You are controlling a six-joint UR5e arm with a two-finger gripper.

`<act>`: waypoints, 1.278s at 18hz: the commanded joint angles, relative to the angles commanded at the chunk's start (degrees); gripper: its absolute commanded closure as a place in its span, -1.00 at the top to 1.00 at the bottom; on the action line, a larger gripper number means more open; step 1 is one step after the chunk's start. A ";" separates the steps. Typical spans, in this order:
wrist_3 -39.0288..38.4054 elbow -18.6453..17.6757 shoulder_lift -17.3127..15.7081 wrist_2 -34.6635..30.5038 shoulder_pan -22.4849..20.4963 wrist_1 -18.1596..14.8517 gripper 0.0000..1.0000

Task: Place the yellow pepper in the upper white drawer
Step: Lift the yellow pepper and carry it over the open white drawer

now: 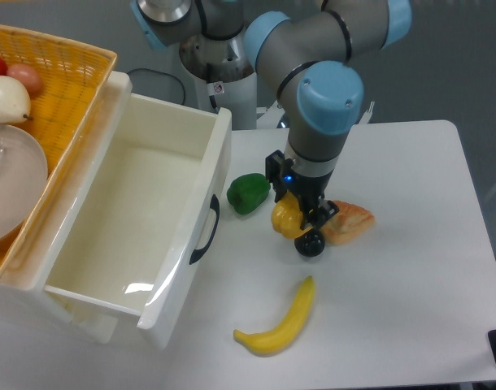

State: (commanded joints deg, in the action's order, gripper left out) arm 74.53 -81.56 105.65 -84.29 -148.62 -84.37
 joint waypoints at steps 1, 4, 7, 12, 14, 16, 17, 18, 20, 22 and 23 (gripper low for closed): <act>-0.79 0.00 -0.44 0.79 -0.44 -0.53 0.00; -6.83 0.00 -1.85 7.53 -1.58 -0.89 0.01; -13.00 0.09 -2.64 14.40 -1.94 -0.89 0.00; -16.96 -0.09 -5.71 18.36 -1.85 -2.56 0.00; -18.72 -0.09 -6.33 18.98 -1.68 -3.25 0.00; -21.17 0.00 -7.21 21.17 -1.67 -4.05 0.00; -22.84 0.00 -7.65 22.14 -1.67 -4.05 0.00; -25.12 0.00 -8.18 23.11 -1.67 -4.22 0.00; -27.42 -0.26 -9.32 24.96 -1.67 -4.31 0.01; -28.21 -0.61 -10.29 25.49 -1.24 -4.75 0.01; -28.91 -0.96 -10.64 26.10 -1.06 -5.28 0.01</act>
State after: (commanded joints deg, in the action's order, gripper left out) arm 45.62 -82.53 95.01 -58.19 -149.68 -89.64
